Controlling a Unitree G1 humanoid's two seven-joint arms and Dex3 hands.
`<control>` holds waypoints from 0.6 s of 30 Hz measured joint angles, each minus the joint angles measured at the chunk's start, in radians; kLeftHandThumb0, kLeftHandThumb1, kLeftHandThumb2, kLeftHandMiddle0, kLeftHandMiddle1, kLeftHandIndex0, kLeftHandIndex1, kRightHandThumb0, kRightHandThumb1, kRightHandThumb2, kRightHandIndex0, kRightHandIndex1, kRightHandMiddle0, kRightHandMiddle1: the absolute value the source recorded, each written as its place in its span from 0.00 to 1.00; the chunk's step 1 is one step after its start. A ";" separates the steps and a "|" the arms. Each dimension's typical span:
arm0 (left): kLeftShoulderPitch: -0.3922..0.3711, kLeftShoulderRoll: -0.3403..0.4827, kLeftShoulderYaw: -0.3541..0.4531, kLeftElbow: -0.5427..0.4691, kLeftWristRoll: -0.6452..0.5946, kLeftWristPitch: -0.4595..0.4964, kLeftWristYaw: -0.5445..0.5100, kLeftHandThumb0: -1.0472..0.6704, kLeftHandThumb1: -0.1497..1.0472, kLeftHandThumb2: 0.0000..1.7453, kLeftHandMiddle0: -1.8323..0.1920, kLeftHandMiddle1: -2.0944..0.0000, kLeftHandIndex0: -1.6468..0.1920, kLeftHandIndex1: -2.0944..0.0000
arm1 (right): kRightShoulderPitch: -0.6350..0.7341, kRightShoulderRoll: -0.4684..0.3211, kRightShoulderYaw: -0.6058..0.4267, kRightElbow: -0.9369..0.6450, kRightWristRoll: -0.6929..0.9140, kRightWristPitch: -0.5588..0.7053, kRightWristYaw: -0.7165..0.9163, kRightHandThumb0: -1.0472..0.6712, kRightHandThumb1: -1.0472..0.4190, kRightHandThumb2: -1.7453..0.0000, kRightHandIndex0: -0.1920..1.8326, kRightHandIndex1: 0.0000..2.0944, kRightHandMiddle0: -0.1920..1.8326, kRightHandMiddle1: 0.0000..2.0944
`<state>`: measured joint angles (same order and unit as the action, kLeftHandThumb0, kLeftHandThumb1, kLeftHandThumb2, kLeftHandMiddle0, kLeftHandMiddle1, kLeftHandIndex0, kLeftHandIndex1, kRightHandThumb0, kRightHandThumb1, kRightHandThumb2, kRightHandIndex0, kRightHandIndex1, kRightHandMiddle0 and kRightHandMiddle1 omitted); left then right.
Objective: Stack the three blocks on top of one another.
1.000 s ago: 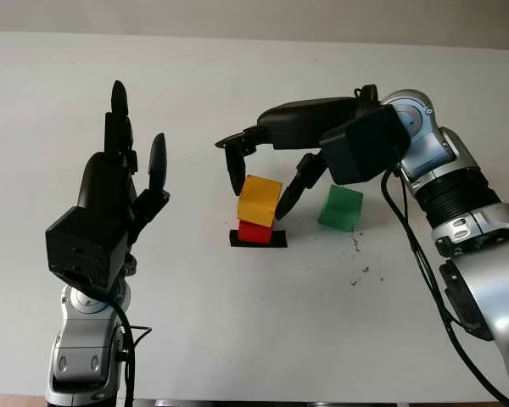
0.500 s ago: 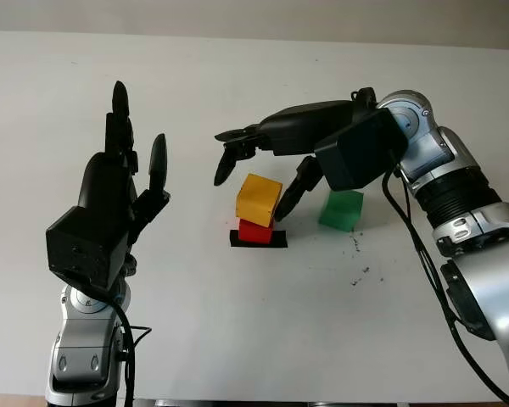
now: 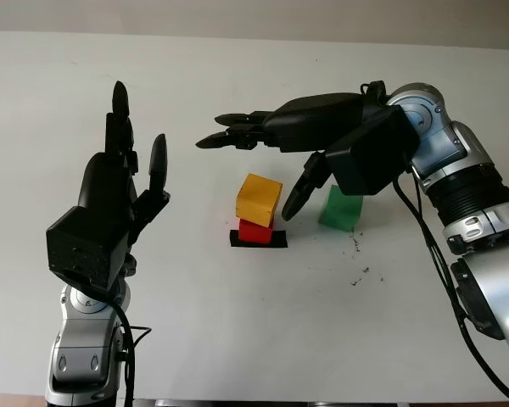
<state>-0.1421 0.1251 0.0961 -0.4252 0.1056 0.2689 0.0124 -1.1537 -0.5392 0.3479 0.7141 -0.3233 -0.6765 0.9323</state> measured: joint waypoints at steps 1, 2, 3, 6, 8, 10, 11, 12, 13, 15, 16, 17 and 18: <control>0.000 0.000 0.000 -0.001 0.001 0.001 0.000 0.15 1.00 0.38 0.99 0.97 0.98 0.97 | 0.000 -0.016 -0.008 -0.011 0.009 0.001 0.003 0.20 0.12 0.97 0.00 0.00 0.02 0.07; 0.000 0.000 0.000 -0.003 0.002 0.003 0.000 0.15 1.00 0.38 0.99 0.97 0.98 0.97 | 0.000 -0.035 -0.021 -0.022 0.018 0.003 0.004 0.20 0.12 0.97 0.00 0.00 0.02 0.07; 0.000 0.000 0.000 -0.006 0.004 0.003 0.000 0.15 1.00 0.38 0.99 0.97 0.98 0.97 | 0.000 -0.053 -0.035 -0.031 0.024 0.004 0.003 0.19 0.11 0.97 0.00 0.00 0.04 0.08; 0.000 -0.001 -0.001 -0.009 0.007 0.005 0.003 0.15 1.00 0.38 0.99 0.97 0.98 0.97 | 0.000 -0.103 -0.073 -0.044 0.030 0.017 -0.021 0.18 0.11 0.97 0.00 0.00 0.08 0.10; 0.000 -0.002 -0.001 -0.010 0.008 0.006 0.005 0.15 1.00 0.38 0.99 0.97 0.98 0.97 | 0.000 -0.137 -0.100 -0.044 0.033 0.018 -0.046 0.19 0.11 0.97 0.00 0.00 0.09 0.10; 0.000 -0.003 -0.001 -0.010 0.008 0.006 0.005 0.15 1.00 0.39 0.99 0.97 0.98 0.97 | 0.001 -0.168 -0.130 -0.035 0.053 0.022 -0.063 0.20 0.13 0.97 0.00 0.00 0.11 0.10; 0.000 -0.004 -0.001 -0.010 0.008 0.006 0.006 0.15 1.00 0.39 0.99 0.97 0.98 0.97 | 0.001 -0.185 -0.145 -0.027 0.060 0.024 -0.071 0.20 0.13 0.97 0.00 0.00 0.11 0.10; 0.000 -0.004 -0.001 -0.010 0.008 0.006 0.006 0.14 1.00 0.39 0.98 0.97 0.98 0.97 | 0.001 -0.202 -0.157 -0.019 0.065 0.025 -0.076 0.21 0.13 0.97 0.00 0.00 0.12 0.10; 0.001 -0.004 -0.001 -0.010 0.008 0.006 0.006 0.14 1.00 0.39 0.98 0.97 0.98 0.97 | 0.003 -0.220 -0.167 -0.012 0.068 0.026 -0.081 0.21 0.12 0.97 0.00 0.00 0.12 0.10; 0.001 -0.004 -0.001 -0.010 0.008 0.006 0.006 0.14 1.00 0.39 0.99 0.97 0.98 0.97 | 0.014 -0.247 -0.183 -0.003 0.078 0.027 -0.083 0.22 0.12 0.97 0.00 0.00 0.14 0.10; 0.002 -0.004 -0.001 -0.010 0.008 0.006 0.006 0.14 1.00 0.39 0.99 0.97 0.98 0.97 | 0.020 -0.258 -0.191 0.007 0.088 0.023 -0.083 0.23 0.11 0.97 0.00 0.00 0.15 0.10; 0.002 -0.004 -0.001 -0.010 0.009 0.007 0.006 0.14 1.00 0.39 0.99 0.97 0.98 0.97 | 0.029 -0.268 -0.199 0.014 0.097 0.018 -0.083 0.23 0.11 0.97 0.00 0.01 0.16 0.10; 0.002 -0.004 -0.001 -0.010 0.009 0.008 0.006 0.15 1.00 0.40 0.99 0.98 0.98 0.97 | 0.040 -0.280 -0.205 0.025 0.105 0.011 -0.082 0.23 0.11 0.97 0.00 0.01 0.16 0.10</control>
<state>-0.1398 0.1211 0.0949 -0.4355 0.1147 0.2772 0.0188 -1.1140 -0.8191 0.1425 0.7391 -0.2183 -0.6659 0.8501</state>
